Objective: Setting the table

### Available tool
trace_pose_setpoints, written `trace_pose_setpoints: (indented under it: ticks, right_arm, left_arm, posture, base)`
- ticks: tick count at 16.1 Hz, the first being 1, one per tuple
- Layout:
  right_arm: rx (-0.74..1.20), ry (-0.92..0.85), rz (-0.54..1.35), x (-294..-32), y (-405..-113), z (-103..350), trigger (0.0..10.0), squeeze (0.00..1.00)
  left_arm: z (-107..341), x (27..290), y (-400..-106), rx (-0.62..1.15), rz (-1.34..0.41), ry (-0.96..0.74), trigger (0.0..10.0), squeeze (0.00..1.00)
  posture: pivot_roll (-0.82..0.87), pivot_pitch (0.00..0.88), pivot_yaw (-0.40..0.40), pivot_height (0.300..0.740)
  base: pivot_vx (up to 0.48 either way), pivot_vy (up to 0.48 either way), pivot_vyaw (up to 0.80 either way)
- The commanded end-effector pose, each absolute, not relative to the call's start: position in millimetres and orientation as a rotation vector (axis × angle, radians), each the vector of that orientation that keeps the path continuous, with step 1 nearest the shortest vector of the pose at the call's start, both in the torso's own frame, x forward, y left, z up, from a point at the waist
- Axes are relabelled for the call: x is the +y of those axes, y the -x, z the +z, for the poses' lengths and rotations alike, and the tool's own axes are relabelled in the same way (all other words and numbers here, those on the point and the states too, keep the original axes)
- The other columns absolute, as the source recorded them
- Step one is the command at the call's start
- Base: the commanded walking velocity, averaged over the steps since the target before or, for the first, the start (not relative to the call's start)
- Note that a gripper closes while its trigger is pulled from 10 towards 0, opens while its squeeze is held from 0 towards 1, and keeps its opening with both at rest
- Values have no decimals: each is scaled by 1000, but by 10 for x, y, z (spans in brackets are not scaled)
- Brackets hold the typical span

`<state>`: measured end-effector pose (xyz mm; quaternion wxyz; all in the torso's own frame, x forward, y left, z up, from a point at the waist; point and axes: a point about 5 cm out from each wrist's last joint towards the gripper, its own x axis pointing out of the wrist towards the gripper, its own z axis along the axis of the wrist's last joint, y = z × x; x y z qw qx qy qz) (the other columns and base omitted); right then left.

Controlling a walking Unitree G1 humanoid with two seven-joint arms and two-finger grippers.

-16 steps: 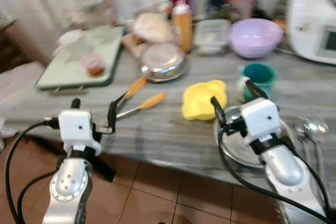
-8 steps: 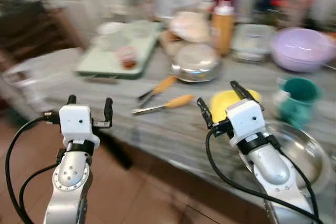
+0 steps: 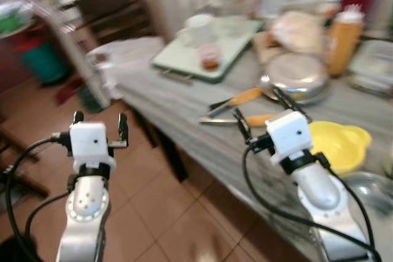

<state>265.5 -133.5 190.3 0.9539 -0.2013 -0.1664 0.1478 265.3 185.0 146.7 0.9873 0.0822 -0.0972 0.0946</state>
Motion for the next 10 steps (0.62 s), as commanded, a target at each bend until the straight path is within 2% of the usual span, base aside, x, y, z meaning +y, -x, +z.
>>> trace_pose_setpoints:
  ticks: [1, 10]
  right_arm:
    - [-353, 394, 316, -1281, -2671, 1923, 10000, 0]
    - [-361, 369, 332, -1223, -2737, 1941, 10000, 0]
  left_arm:
    - [1428, 1984, -2633, -163, 270, -209, 10000, 0]
    - [1355, 2086, -2561, -140, 365, -214, 10000, 0]
  posture:
    - [-263, 87, 158, 740]
    - [-225, 88, 128, 740]
  base:
    - [0, 0, 800]
    - [0, 0, 800]
